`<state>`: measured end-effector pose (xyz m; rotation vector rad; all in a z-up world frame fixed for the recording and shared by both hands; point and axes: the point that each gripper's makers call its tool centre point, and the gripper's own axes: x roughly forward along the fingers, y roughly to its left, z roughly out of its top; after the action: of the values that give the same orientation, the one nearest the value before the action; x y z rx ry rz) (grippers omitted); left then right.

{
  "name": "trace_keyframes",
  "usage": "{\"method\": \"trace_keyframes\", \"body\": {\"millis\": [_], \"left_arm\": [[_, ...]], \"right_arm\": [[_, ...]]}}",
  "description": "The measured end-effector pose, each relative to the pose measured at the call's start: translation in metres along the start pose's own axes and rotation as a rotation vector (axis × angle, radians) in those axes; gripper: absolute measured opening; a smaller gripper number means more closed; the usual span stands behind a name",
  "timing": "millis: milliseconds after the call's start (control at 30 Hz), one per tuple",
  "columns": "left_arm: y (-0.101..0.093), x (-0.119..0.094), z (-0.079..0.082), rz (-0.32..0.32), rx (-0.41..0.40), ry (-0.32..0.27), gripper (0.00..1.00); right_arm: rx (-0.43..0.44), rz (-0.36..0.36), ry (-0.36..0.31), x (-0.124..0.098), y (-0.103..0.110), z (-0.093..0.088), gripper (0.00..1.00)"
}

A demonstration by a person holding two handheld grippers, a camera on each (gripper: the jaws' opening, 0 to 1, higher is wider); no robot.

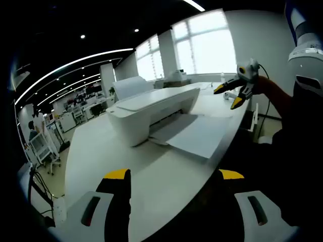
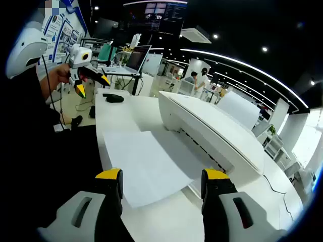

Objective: Remove the paper from the printer output slot and place it on top of the printer

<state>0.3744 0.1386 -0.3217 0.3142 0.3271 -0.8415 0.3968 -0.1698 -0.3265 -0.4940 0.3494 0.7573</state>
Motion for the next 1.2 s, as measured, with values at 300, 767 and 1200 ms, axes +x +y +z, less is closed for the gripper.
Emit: {"method": "trace_keyframes", "body": {"millis": [300,767,1200], "left_arm": [[-0.001,-0.002,-0.001,-0.003,0.001,0.009,0.72],[0.000,-0.004,0.005,0.000,0.014,0.008,0.73],[-0.004,-0.003,0.012,-0.004,0.030,-0.018,0.74]], "right_arm": [[0.002,-0.003,0.008,-0.002,-0.002,-0.002,0.58],[-0.011,-0.010,0.015,-0.006,-0.006,0.002,0.59],[-0.014,-0.012,0.019,-0.005,-0.006,0.001,0.58]]}}
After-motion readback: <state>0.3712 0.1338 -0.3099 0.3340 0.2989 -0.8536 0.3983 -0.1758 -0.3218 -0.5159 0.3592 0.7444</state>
